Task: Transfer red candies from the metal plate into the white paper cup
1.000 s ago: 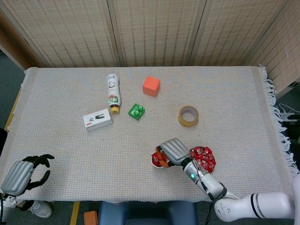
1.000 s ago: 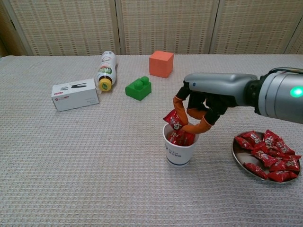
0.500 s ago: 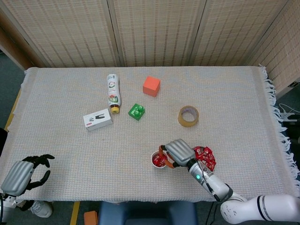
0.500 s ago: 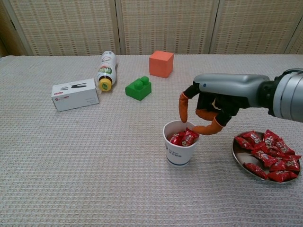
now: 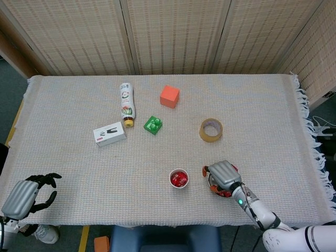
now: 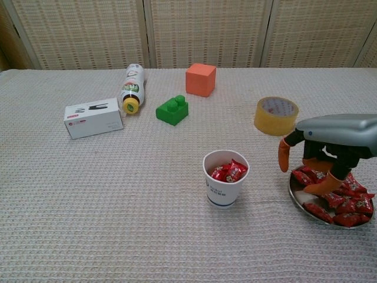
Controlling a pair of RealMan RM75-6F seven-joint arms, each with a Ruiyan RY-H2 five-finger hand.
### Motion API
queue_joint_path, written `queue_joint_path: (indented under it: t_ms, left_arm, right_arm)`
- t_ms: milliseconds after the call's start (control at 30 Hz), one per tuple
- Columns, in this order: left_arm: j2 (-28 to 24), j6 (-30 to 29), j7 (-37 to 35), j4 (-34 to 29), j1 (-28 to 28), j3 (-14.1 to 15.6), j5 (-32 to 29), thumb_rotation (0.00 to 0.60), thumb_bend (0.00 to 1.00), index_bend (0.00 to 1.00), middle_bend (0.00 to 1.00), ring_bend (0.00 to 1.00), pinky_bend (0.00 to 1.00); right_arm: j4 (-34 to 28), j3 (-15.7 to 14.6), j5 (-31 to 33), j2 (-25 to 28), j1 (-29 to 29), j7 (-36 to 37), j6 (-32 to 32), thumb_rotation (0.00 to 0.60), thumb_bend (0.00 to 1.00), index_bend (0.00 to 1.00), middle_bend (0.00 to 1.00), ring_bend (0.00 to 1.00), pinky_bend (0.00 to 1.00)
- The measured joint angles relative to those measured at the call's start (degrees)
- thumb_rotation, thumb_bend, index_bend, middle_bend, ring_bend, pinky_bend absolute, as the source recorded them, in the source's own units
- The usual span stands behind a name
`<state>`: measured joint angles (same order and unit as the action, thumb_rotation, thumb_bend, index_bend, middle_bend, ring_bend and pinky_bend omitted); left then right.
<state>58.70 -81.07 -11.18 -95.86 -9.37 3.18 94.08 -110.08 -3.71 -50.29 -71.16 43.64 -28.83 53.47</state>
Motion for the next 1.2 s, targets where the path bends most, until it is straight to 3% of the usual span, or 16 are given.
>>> queue_joint_path:
  t_ms: [333,1200]
  left_arm:
    - [0.0,-0.1,0.0,0.0,0.0,0.0,0.1,0.6,0.43,0.3,0.48,0.41,0.41]
    - [-0.1,-0.3,-0.5,0.2,0.1,-0.1,0.1,0.6,0.43,0.3,0.48,0.41,0.41]
  right_arm:
    - [1.0,-2.5,4.6,0.9,0.4,-2.2,-2.3,0.6,0.18,0.41,0.89,0.78,1.0]
    - [2.9,-4.1,6.5,-0.1,0.7,-2.7,-3.3,0.6,0.18,0.42,0.89,0.78,1.0]
